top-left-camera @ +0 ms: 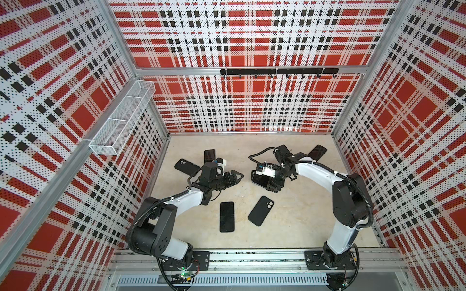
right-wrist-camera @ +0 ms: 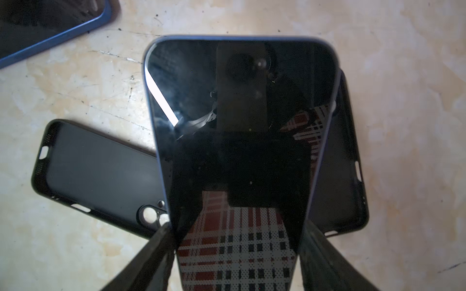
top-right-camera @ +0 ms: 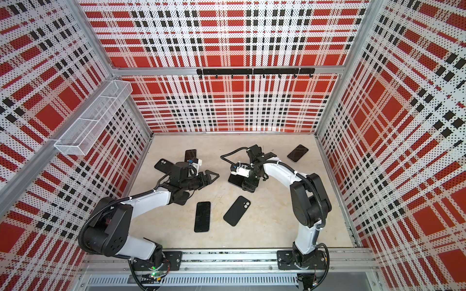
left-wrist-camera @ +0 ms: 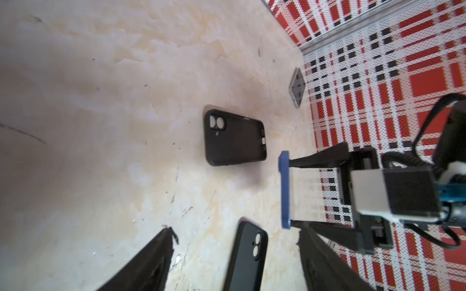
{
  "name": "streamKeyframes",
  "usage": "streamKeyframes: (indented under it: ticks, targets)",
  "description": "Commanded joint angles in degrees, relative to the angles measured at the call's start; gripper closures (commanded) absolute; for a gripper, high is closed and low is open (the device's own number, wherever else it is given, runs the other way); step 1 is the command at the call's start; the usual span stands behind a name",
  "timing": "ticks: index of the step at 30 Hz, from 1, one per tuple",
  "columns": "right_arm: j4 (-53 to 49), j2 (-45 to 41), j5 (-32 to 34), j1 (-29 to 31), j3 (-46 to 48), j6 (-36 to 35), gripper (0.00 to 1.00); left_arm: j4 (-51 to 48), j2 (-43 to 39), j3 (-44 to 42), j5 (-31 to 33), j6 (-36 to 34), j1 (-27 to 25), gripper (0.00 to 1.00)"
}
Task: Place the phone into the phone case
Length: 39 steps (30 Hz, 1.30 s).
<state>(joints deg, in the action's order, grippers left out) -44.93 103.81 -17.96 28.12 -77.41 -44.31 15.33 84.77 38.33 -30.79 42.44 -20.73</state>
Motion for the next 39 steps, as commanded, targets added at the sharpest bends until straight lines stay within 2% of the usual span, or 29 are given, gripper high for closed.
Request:
streamKeyframes:
  ticks: [1, 14, 29, 33, 35, 38, 39]
  targets:
    - [-0.33, -0.83, -1.68, 0.97, -2.45, -8.74, 0.9, 6.41, -1.4, -1.29, -3.91, 2.3, -0.66, 0.24]
    - [1.03, -0.23, -4.65, 2.65, -2.79, -13.43, 0.9, 13.96, 2.76, -1.43, -4.76, 7.46, -7.07, 0.39]
    - [3.62, -2.45, -4.96, 2.9, -1.26, -13.06, 0.88, 16.97, 5.88, -1.41, -3.9, 9.42, -9.17, 0.72]
    - [3.79, -3.28, -4.81, 2.96, -0.78, -12.81, 0.88, 17.19, 6.38, -1.32, -3.24, 9.42, -9.09, 0.85]
    - [3.77, -4.07, -4.52, 2.91, -0.7, -11.99, 0.84, 17.35, 6.24, -1.37, -2.65, 9.4, -8.94, 0.9]
    - [3.56, -6.62, -2.49, 3.02, -0.58, -9.23, 0.62, 17.74, 5.82, -1.15, -2.14, 9.2, -8.64, 0.94]
    - [4.02, -7.89, -2.12, 2.94, -0.06, -8.47, 0.58, 17.88, 5.61, -1.15, -1.92, 9.01, -8.63, 0.96]
